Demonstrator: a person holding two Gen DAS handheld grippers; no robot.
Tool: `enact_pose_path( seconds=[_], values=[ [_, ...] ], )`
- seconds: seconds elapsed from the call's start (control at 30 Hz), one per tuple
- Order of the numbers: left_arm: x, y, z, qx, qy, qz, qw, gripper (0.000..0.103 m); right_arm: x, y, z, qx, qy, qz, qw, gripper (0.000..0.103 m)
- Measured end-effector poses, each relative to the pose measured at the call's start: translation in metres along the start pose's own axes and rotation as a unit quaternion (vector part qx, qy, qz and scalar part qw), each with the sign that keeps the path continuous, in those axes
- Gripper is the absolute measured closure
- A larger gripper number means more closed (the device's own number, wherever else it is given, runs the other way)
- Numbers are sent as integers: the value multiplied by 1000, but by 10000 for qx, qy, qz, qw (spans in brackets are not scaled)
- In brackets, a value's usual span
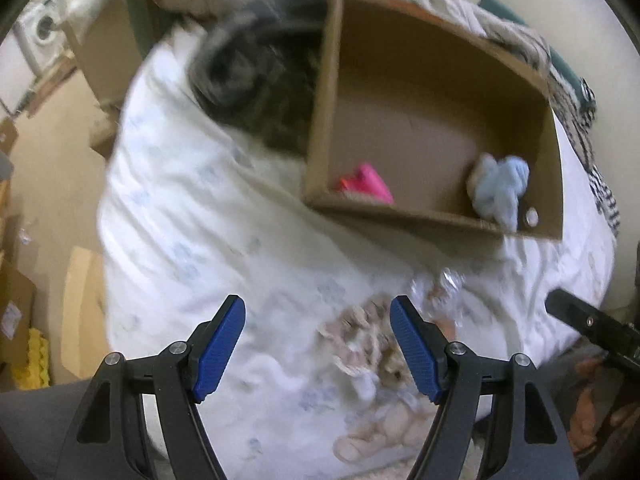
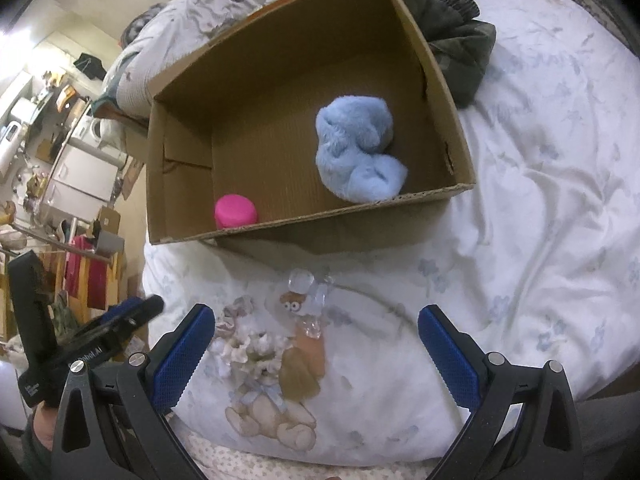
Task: Organize soft objects
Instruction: 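Move the left tool back to the lace scrunchies and grasp one, then grasp a second lace scrunchie with the right tool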
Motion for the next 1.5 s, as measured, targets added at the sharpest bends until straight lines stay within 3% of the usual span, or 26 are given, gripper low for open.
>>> enact_pose_path(
  seconds=[0.2, 0.33, 0.37, 0.4, 0.57, 0.77, 0.8, 0.97, 1.03, 1.1, 1.2, 1.23, 1.4, 1.5],
  values=[
    [-38, 14, -27, 432, 252, -351, 9981, 32, -3, 1, -3, 67, 46, -75, 9999, 0],
    [-56, 18, -48, 630, 181, -622, 9959, 32, -5, 1, -5, 94, 71, -79, 9999, 0],
    [-58, 19, -53, 661, 154, -681, 9954, 39, -5, 1, -4, 91, 81, -73, 9999, 0],
    [-59, 19, -58, 706, 114, -747, 9946, 54, -6, 1, -4, 89, 88, -76, 9999, 0],
    [-49, 15, -61, 688, -35, -627, 9956, 91, -9, 2, -6, 140, 99, -91, 9998, 0],
    [-36, -5, -27, 215, 201, -220, 9993, 93, -2, 14, -24, 612, -163, -67, 9980, 0],
    [-31, -7, -22, 150, 182, -134, 9996, 93, 0, 18, -28, 738, -247, -63, 9969, 13],
    [-18, -16, -11, -3, 110, 84, 9999, 94, 13, 42, -51, 1353, -402, 101, 9899, 47],
    [-8, -21, -3, -59, 63, 113, 9999, 94, 19, 50, -59, 1508, -313, 300, 9876, 50],
    [-6, -19, -1, -117, 9, 114, 9999, 94, 24, 57, -66, 1648, -254, 472, 9849, 62],
    [-4, -19, 1, -141, -27, 80, 9999, 94, 30, 67, -72, 1760, -183, 664, 9820, 66],
    [-4, -19, 1, -145, -40, 70, 9999, 94, 32, 69, -73, 1768, -148, 721, 9815, 66],
    [-6, -19, -1, -150, -70, 28, 9999, 94, 31, 68, -72, 1684, 56, 973, 9809, 92],
    [-6, -19, -3, -156, -107, 46, 9998, 94, 29, 64, -67, 1585, 25, 1041, 9818, 94]
  ],
)
Point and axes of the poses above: each gripper's, at about its wrist camera, not at the fingertips, and z roughly against the way its jaws point, x to its left, y to its underside, the point moved 10 cm from there along -z, roughly the way its jaws point, and after that the axes turned 1 degree about -x, right-handed, at the moved point
